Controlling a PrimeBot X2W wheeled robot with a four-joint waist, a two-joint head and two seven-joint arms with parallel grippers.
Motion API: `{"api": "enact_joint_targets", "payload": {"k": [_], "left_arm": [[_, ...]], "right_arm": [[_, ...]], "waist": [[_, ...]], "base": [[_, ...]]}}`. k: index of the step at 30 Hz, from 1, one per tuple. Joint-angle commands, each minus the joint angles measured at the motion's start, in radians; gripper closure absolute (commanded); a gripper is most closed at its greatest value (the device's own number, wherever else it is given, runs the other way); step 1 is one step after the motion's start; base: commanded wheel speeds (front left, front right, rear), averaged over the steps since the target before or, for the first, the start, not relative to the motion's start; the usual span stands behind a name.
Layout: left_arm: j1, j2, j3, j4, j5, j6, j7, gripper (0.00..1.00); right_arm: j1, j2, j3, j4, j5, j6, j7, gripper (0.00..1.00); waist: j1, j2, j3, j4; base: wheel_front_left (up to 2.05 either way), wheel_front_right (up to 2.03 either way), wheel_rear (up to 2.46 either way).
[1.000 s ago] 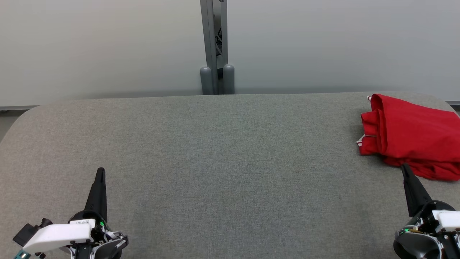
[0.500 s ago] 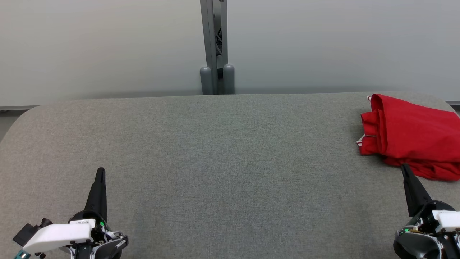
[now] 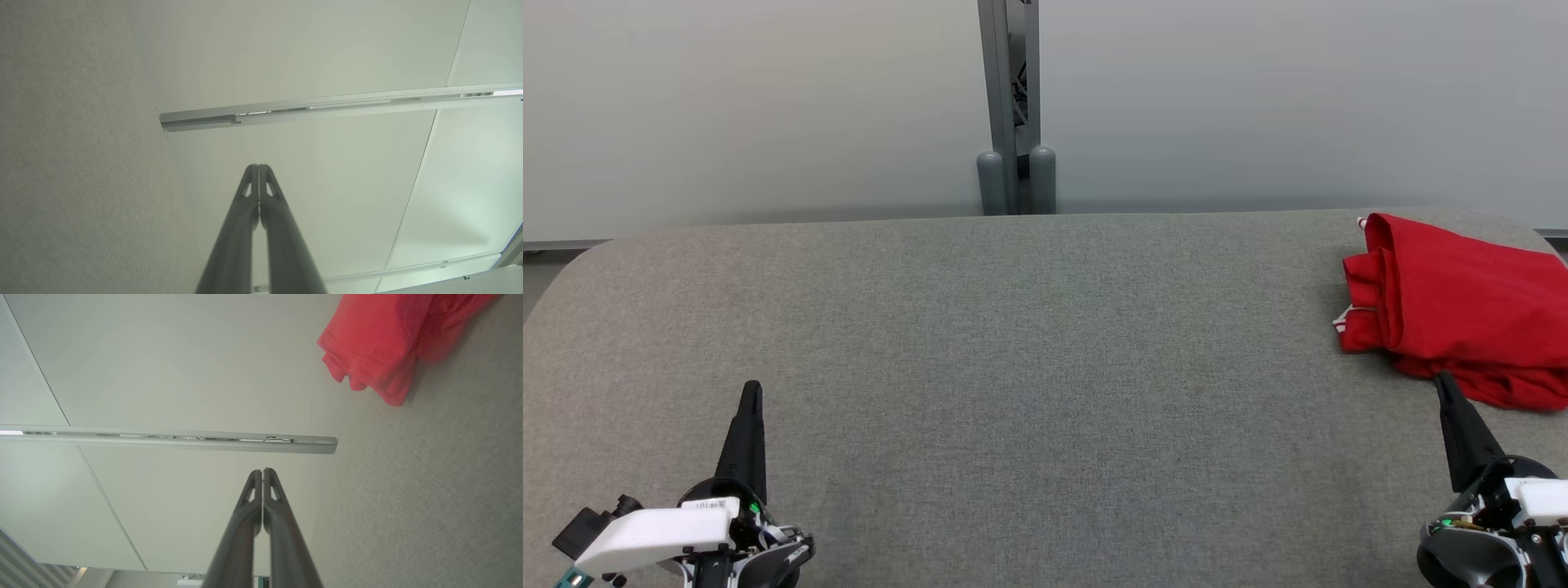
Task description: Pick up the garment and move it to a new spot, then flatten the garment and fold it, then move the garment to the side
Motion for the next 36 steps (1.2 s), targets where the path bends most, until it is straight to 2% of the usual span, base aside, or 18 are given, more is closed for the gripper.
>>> {"api": "enact_joint_targets", "payload": {"k": [1, 36], "left_arm": [[-0.013, 0.005, 0.005, -0.002, -0.002, -0.005, 0.001, 1.00], [-0.013, 0.005, 0.005, -0.002, -0.002, -0.005, 0.001, 1.00]], "right_arm": [[-0.010, -0.003, -0.005, 0.000, -0.006, 0.000, 0.007, 1.00], [-0.009, 0.003, -0.013, 0.001, -0.014, 0.000, 0.012, 1.00]], "waist": [[0.0000, 0.0000, 0.000, 0.000], [0.0000, 0.0000, 0.000, 0.000]], "base": [[0.00, 0.00, 0.00], [0.00, 0.00, 0.00]]}}
